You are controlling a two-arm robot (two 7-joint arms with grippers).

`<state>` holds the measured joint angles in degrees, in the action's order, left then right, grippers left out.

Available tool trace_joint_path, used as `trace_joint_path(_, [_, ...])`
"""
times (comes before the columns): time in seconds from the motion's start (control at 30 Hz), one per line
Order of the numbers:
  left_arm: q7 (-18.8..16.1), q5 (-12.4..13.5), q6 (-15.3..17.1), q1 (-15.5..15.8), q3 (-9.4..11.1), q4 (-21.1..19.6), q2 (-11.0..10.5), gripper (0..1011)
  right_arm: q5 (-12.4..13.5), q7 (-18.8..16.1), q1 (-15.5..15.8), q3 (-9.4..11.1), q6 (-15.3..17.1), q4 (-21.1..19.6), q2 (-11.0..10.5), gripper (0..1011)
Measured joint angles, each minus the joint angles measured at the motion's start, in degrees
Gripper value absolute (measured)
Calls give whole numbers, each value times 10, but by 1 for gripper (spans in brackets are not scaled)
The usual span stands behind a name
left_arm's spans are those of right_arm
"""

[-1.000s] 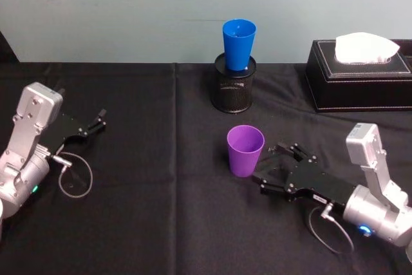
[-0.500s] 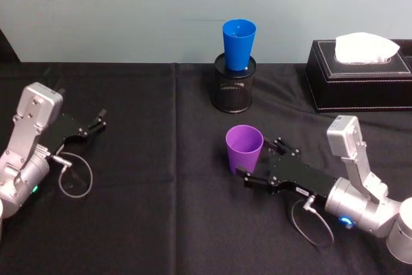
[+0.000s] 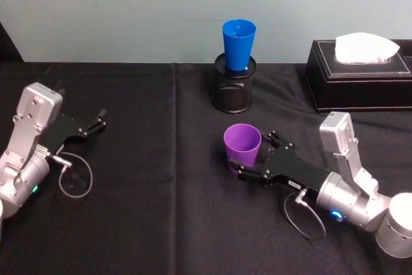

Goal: Pick up one cup with a gripper and tap it against the other cup.

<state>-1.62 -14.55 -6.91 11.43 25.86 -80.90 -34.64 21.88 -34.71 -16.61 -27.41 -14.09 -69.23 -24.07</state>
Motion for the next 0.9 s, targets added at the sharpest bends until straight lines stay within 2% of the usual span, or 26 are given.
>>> trace_joint_path(0.9, [0, 0, 0, 0, 0, 0, 0, 1005, -23, -5, -14, 18, -14, 38, 35, 1003])
